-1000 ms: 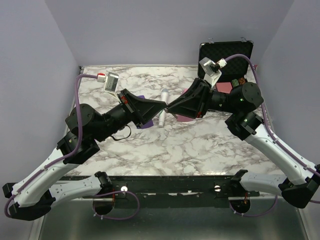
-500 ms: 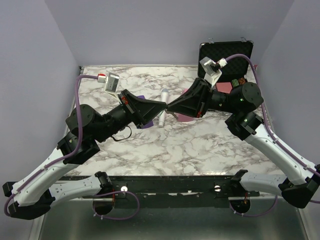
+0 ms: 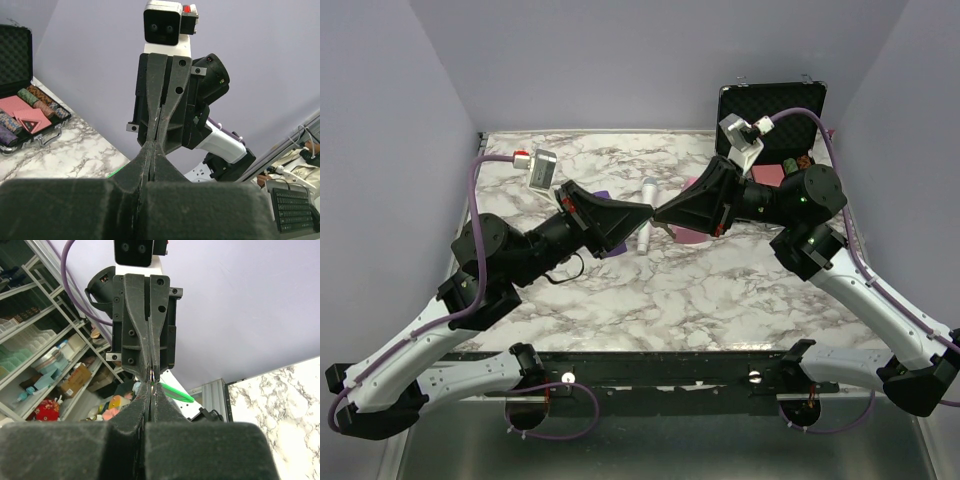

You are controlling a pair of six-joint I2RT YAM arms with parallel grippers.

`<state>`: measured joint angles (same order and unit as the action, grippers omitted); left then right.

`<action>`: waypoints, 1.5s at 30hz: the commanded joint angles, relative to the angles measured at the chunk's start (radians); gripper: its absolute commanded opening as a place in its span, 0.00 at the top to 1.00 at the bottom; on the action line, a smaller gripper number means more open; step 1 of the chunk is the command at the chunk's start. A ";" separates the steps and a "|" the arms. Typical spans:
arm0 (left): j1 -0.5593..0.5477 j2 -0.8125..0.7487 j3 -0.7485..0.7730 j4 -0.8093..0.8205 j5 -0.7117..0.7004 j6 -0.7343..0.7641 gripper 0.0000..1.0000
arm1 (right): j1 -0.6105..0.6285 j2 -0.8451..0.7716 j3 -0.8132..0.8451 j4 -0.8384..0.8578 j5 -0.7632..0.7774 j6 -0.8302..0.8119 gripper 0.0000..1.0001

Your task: Remove the keys from the keyring

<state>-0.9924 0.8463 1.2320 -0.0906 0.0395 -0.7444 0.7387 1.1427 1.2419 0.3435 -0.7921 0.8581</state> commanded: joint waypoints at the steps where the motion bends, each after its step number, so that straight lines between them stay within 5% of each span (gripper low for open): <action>1: -0.008 -0.010 -0.022 0.031 0.054 0.054 1.00 | 0.007 -0.018 -0.009 0.023 -0.007 -0.022 0.99; 3: -0.008 -0.018 -0.022 0.019 0.063 0.074 0.86 | 0.007 -0.027 -0.007 -0.004 -0.010 -0.045 0.99; 8: -0.008 -0.036 0.050 -0.116 0.031 0.161 0.31 | 0.007 -0.043 0.001 -0.102 -0.032 -0.102 0.99; 11: -0.008 -0.038 0.131 -0.236 0.020 0.242 0.18 | 0.005 -0.043 0.020 -0.207 -0.044 -0.157 0.99; 19: -0.008 0.103 0.500 -0.676 0.135 0.487 0.30 | 0.008 0.014 0.194 -0.687 -0.039 -0.440 0.99; 22: -0.006 0.160 0.573 -0.817 0.137 0.528 0.30 | 0.011 0.041 0.306 -0.904 0.112 -0.559 0.99; 26: 0.001 0.146 0.456 -0.801 -0.056 0.485 0.22 | 0.011 0.068 0.379 -1.087 0.361 -0.587 0.99; 30: 0.011 0.067 0.270 -0.684 -0.067 0.442 0.20 | 0.011 0.083 0.320 -1.146 0.499 -0.515 0.99; 34: 0.023 0.088 0.274 -0.739 -0.046 0.421 0.20 | 0.011 0.039 0.170 -1.137 0.623 -0.410 0.99; 39: 0.040 0.122 0.330 -0.817 0.051 0.425 0.20 | 0.013 -0.018 0.061 -1.121 0.547 -0.386 0.99; 45: 0.067 0.088 0.304 -0.799 0.166 0.439 0.20 | 0.013 -0.066 0.048 -0.991 0.175 -0.468 0.99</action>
<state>-0.9485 0.9627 1.5463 -0.8745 0.0795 -0.3111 0.7452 1.1393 1.2751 -0.7540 -0.3630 0.4347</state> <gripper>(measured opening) 0.803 0.013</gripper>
